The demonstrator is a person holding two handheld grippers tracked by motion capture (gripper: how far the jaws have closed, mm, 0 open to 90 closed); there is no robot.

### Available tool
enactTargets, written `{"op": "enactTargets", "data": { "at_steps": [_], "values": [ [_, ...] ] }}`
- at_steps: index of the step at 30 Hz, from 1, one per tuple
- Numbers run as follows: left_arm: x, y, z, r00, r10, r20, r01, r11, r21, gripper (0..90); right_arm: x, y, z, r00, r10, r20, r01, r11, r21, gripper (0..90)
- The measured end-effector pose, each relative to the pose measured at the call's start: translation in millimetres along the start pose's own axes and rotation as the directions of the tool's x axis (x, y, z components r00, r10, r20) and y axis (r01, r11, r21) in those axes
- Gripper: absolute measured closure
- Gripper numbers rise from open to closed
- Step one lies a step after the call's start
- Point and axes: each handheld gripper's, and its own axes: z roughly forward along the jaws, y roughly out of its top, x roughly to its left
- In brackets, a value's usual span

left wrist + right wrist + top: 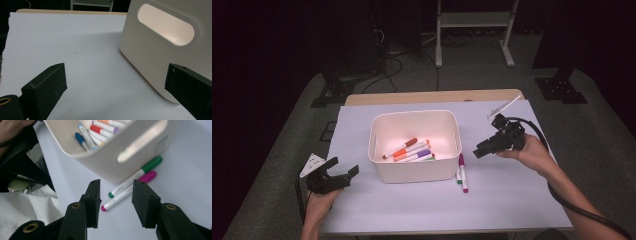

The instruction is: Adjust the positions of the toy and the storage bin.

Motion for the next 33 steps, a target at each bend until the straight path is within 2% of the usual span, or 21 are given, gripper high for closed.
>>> {"op": "enactTargets", "data": {
  "at_steps": [3,7,10,15,21,24,26,28,31,33],
  "values": [
    [-0.1,0.0,0.0,1.0,0.002,0.001,-0.002,1.0,0.001,2.5,-9.8,-17.1,23.3,0.9991,0.038,-0.02,-0.038,0.999,0.023,56.4],
    [0.8,-0.6,-0.4,1.0,0.0,-0.003,0.0,1.0,-0.002,2.5,-15.9,-31.3,50.5,0.997,0.072,-0.029,-0.07,0.996,0.046,54.1],
    [0.7,-0.5,-0.7,1.0,-0.002,-0.003,0.002,1.0,-0.002,2.5,-17.9,-35.6,65.6,0.996,0.084,-0.03,-0.082,0.995,0.057,53.6],
    [0.5,-0.4,-1.2,1.0,0.0,-0.002,0.0,1.0,-0.001,2.6,-16.7,-34.1,84.9,0.9952,0.098,0.008,-0.098,0.994,0.046,53.6],
    [1.7,-0.8,-3.1,1.0,-0.003,-0.005,0.003,1.0,-0.003,2.5,-16.0,-30.7,96.9,0.9911,0.091,0.098,-0.095,0.995,0.036,54.7],
    [1.5,-0.8,-3.1,1.0,-0.002,-0.004,0.002,1.0,-0.002,2.5,-17.5,-31.5,100.2,0.9887,0.09,0.12,-0.092,0.996,0.017,54.7],
    [1.1,-0.6,-2.8,1.0,0.002,-0.002,-0.002,1.0,0.0,2.5,-18.9,-32.5,101.7,0.9843,0.11,0.138,-0.112,0.994,0.009,54.3],
    [0.9,-0.5,-2.7,1.0,0.005,-0.001,-0.005,1.0,0.0,2.5,-19.0,-33.1,101.0,0.9814,0.105,0.161,-0.107,0.994,0.007,54.7],
    [0.9,-0.5,-2.8,1.0,0.005,0.0,-0.005,1.0,0.0,2.5,-20.0,-35.7,95.1,0.972,0.102,0.212,-0.108,0.994,0.016,55.4],
    [1.0,-0.5,-2.7,1.0,0.004,0.0,-0.004,1.0,0.0,2.5,-22.6,-39.1,90.9,0.9674,0.109,0.229,-0.116,0.993,0.018,55.5]
  ]
}}
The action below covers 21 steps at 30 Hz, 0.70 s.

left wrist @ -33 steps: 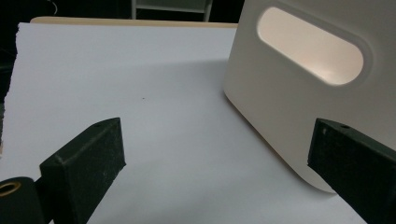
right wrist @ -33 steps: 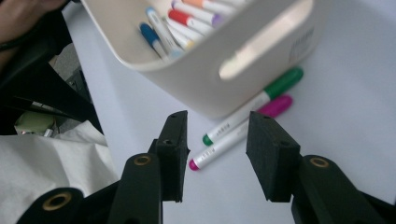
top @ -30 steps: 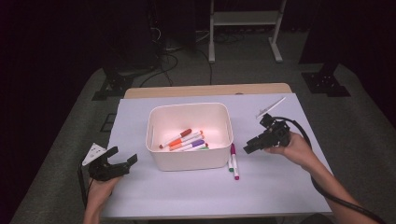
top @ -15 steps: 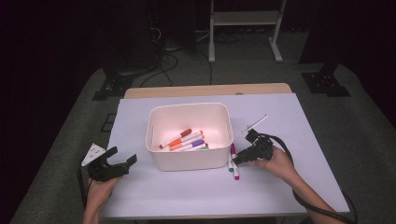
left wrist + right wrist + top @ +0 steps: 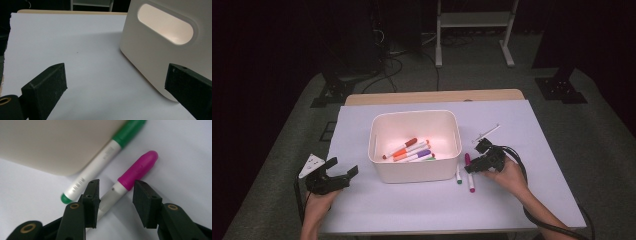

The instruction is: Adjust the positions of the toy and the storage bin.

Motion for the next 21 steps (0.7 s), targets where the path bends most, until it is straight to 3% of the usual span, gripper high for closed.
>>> {"op": "enactTargets", "data": {
  "at_steps": [4,10,15,18,21],
  "values": [
    [-0.4,0.1,0.7,1.0,0.0,0.001,0.0,1.0,0.001,2.5,-5.3,-7.5,-4.3,0.9984,0.004,0.056,-0.005,1.0,0.018,56.2],
    [-0.8,0.2,1.6,1.0,0.003,0.002,-0.003,1.0,0.004,2.5,-14.4,-20.8,-12.4,0.9945,0.014,0.103,-0.016,1.0,0.019,61.3],
    [-0.8,0.0,1.5,1.0,0.003,0.002,-0.003,1.0,0.005,2.5,-22.6,-29.2,-19.0,0.9913,0.026,0.129,-0.027,1.0,0.011,66.6],
    [-0.5,-0.1,1.4,1.0,0.002,0.001,-0.002,1.0,0.005,2.5,-27.4,-34.0,-22.3,0.9892,0.041,0.141,-0.042,0.999,0.007,75.1],
    [-0.6,-0.1,1.5,1.0,0.003,0.001,-0.003,1.0,0.005,2.5,-29.9,-36.7,-23.5,0.9892,0.04,0.141,-0.04,0.999,-0.002,75.2]
  ]
}}
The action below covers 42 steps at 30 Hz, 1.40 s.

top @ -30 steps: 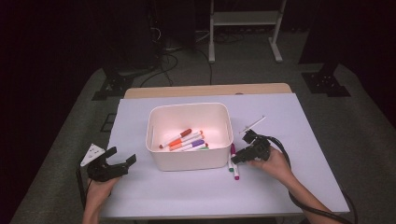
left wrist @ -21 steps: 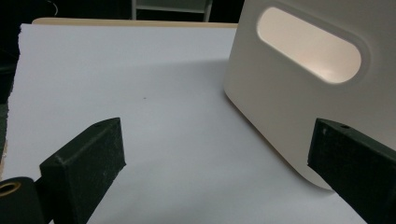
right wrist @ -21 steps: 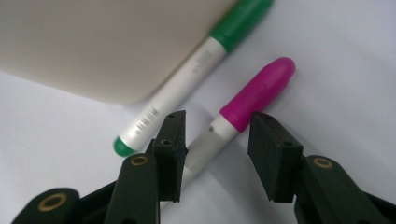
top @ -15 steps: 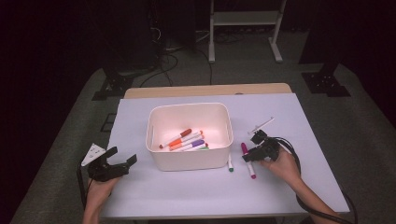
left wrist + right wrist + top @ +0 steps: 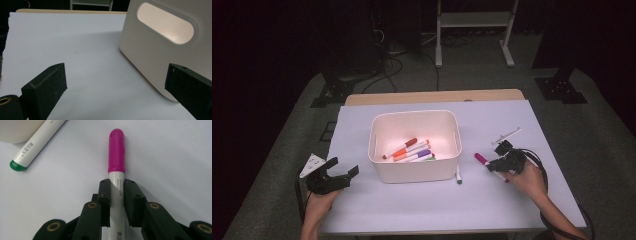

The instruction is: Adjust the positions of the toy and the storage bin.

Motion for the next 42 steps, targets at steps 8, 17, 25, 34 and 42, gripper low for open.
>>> {"op": "enactTargets", "data": {
  "at_steps": [8,17,25,34,42],
  "values": [
    [0.7,0.1,0.4,1.0,-0.001,-0.002,0.001,1.0,-0.002,2.5,-20.1,-2.8,-12.1,0.9907,0.061,-0.122,-0.06,0.998,0.009,75.6],
    [-1.5,0.7,2.3,1.0,0.001,0.002,-0.001,1.0,0.001,2.5,-26.5,7.1,-62.7,0.9704,0.048,-0.237,-0.054,0.998,-0.017,75.5],
    [-1.0,0.7,2.2,1.0,0.002,0.001,-0.002,1.0,0.003,2.5,-14.5,36.0,-109.7,0.9559,-0.031,-0.292,0.018,0.999,-0.044,75.4],
    [-0.9,0.9,1.8,1.0,0.0,0.0,0.0,1.0,0.002,2.5,13.2,80.0,-143.6,0.9337,-0.135,-0.331,0.117,0.99,-0.075,75.4],
    [-0.1,0.7,1.6,1.0,0.0,-0.001,0.0,1.0,0.001,2.5,48.5,119.6,-139.2,0.9014,-0.224,-0.37,0.215,0.974,-0.066,75.4]
  ]
}}
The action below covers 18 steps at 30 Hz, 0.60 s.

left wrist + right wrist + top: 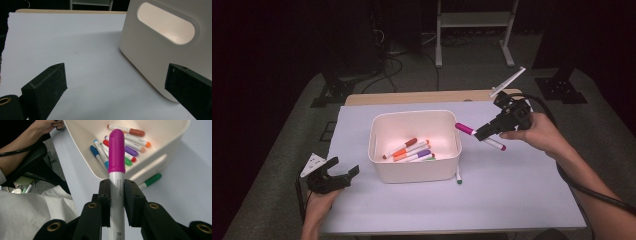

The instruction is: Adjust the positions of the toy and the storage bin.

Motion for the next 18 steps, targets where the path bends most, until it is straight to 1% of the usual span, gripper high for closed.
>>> {"op": "enactTargets", "data": {
  "at_steps": [2,5,8,14,18],
  "values": [
    [0.4,0.0,-0.2,1.0,-0.001,0.001,0.001,1.0,-0.001,2.5,3.6,8.7,6.0,0.9998,-0.016,-0.008,0.016,1.0,0.015,75.5],
    [1.1,-0.1,0.0,1.0,-0.009,0.0,0.009,1.0,-0.004,2.5,10.0,21.3,16.2,0.9988,-0.038,-0.032,0.039,0.999,0.033,75.4],
    [1.8,-0.1,-0.4,1.0,-0.007,-0.001,0.007,1.0,-0.003,2.5,14.9,35.0,27.5,0.9962,-0.072,-0.049,0.075,0.996,0.056,75.4],
    [2.4,0.0,-0.7,1.0,-0.005,0.0,0.005,1.0,-0.005,2.5,22.8,55.3,43.4,0.9919,-0.104,-0.073,0.109,0.991,0.076,75.4],
    [2.9,0.1,-0.9,1.0,-0.002,0.001,0.002,1.0,-0.005,2.5,26.5,66.0,51.7,0.9891,-0.123,-0.081,0.13,0.987,0.09,75.5]
  ]
}}
